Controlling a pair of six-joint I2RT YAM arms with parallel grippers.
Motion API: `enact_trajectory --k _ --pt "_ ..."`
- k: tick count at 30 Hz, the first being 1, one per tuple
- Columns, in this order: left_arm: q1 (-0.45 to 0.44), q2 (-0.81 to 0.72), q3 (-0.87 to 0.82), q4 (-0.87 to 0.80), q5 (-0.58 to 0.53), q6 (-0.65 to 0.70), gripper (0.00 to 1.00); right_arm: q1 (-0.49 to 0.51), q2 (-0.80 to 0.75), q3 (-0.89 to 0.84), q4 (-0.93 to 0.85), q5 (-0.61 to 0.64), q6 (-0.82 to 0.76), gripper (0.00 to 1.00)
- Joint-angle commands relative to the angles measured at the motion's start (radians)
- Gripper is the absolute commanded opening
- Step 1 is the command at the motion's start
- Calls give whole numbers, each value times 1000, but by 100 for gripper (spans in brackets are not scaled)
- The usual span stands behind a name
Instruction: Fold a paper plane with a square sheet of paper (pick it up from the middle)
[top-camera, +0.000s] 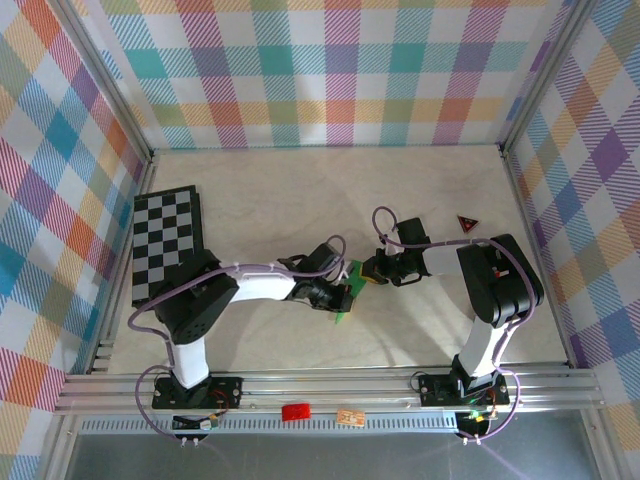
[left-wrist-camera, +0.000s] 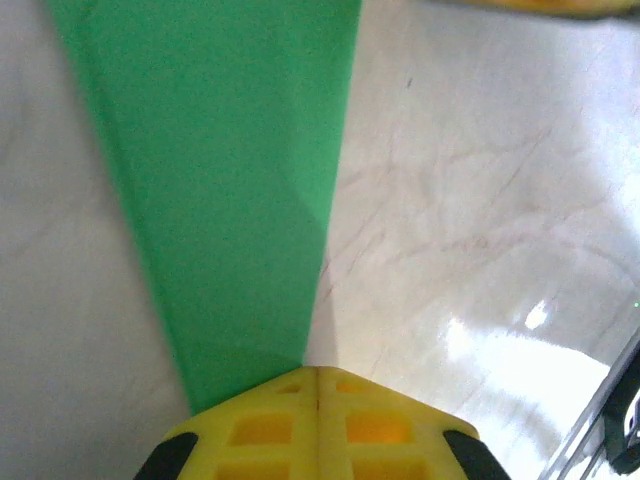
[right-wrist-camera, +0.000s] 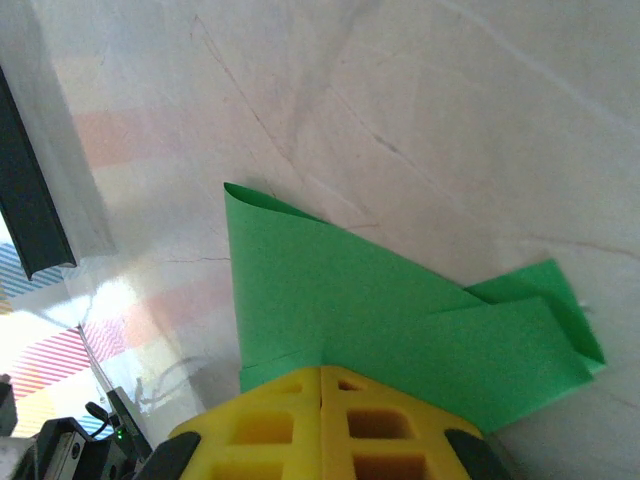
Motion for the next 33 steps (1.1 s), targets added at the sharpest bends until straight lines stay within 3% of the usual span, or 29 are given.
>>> enact_trajectory --k 1,10,17,26,33 --pt "-17 -37 -81 -137 7 30 3 -6 69 -30 -68 136 -18 0" --pt "-24 -150 -127 -244 -84 82 2 -7 69 -38 -60 137 -17 0" --pt "-24 -220 -85 -113 -83 38 2 -7 55 -41 -43 110 -9 0" --pt "4 -19 102 -5 -116 -20 3 -7 42 -29 -29 75 3 3" --pt "11 73 97 -1 -130 -24 2 -7 27 -11 5 10 11 7"
